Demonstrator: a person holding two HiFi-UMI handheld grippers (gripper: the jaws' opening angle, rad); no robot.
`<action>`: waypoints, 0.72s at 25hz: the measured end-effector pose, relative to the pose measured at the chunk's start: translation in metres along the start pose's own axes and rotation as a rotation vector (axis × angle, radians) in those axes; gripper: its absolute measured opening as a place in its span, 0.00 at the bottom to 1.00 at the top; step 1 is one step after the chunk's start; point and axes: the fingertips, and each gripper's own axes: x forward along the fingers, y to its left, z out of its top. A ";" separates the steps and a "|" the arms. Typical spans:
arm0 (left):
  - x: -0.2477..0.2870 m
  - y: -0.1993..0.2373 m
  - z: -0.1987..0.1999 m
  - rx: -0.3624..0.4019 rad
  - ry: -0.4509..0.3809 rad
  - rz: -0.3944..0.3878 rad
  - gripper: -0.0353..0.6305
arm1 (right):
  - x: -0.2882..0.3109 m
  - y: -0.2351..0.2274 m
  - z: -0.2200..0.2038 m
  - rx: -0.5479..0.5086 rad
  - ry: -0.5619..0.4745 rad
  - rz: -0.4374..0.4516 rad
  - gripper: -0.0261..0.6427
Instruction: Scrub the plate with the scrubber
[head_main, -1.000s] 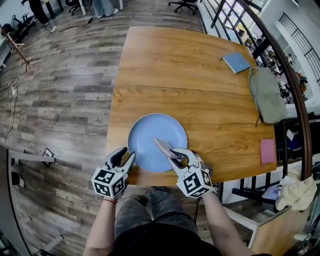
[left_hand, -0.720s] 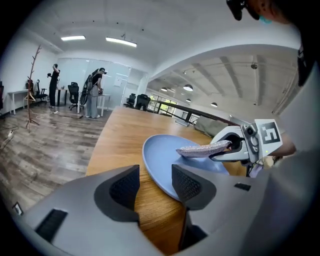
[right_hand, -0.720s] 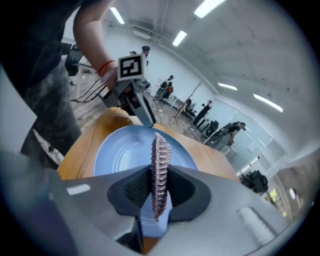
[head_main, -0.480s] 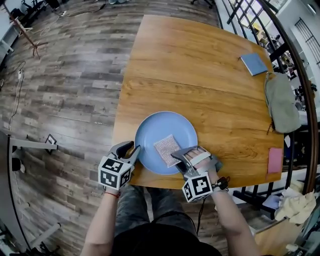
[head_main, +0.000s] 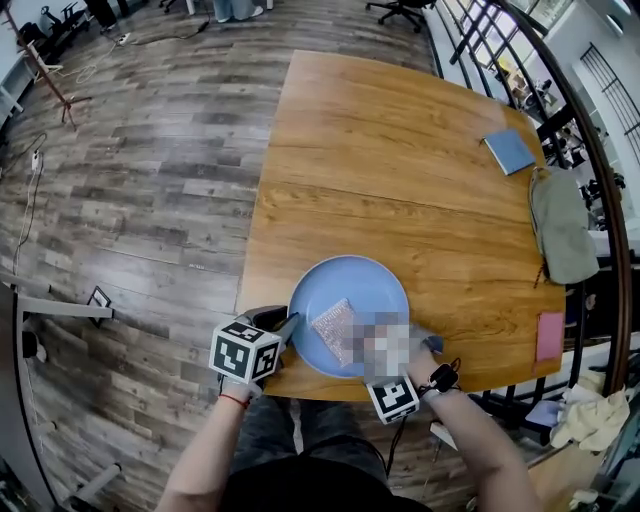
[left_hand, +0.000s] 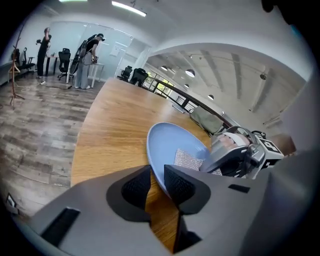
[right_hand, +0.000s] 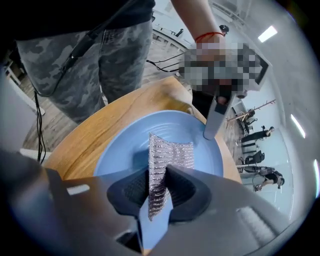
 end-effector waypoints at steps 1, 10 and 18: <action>0.001 0.000 0.000 0.004 0.007 0.003 0.18 | 0.003 -0.004 0.003 -0.031 0.000 -0.003 0.17; 0.002 -0.004 0.001 0.086 0.032 0.020 0.17 | 0.023 -0.039 -0.003 0.019 0.071 0.016 0.17; 0.003 -0.003 0.000 0.089 0.051 0.044 0.17 | 0.027 -0.053 -0.033 0.206 0.150 -0.025 0.17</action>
